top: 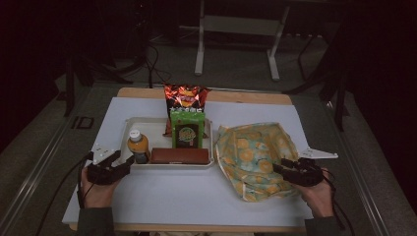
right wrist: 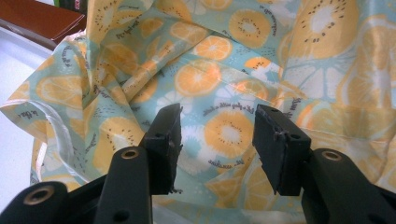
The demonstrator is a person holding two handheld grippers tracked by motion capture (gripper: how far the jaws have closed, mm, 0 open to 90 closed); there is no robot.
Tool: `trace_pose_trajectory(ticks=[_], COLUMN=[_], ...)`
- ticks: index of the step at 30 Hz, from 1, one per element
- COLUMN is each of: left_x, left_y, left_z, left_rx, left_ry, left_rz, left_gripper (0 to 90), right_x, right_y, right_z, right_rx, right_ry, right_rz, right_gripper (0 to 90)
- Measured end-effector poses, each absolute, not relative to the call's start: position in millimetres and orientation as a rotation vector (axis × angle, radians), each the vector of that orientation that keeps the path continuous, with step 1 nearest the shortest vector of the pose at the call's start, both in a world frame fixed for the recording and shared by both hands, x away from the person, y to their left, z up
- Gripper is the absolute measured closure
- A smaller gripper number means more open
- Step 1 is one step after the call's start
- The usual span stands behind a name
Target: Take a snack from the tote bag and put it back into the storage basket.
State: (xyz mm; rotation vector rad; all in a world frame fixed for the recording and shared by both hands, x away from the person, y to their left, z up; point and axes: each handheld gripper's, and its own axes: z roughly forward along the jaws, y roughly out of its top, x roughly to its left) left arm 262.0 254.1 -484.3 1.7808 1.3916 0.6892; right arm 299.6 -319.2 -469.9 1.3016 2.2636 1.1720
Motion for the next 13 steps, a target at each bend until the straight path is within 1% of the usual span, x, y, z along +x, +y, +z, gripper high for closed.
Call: trace_pose_trajectory(ticks=[13], left_x=[268], left_y=[267], left_z=[-493], left_rx=[1.76], left_ry=[1.49], left_rz=[0.704], left_gripper=[45.1], right_x=[300], right_y=[-319], right_z=[-470], right_rx=[1.305], right_ry=[2.259], right_rz=[1.164], right_gripper=[52.0])
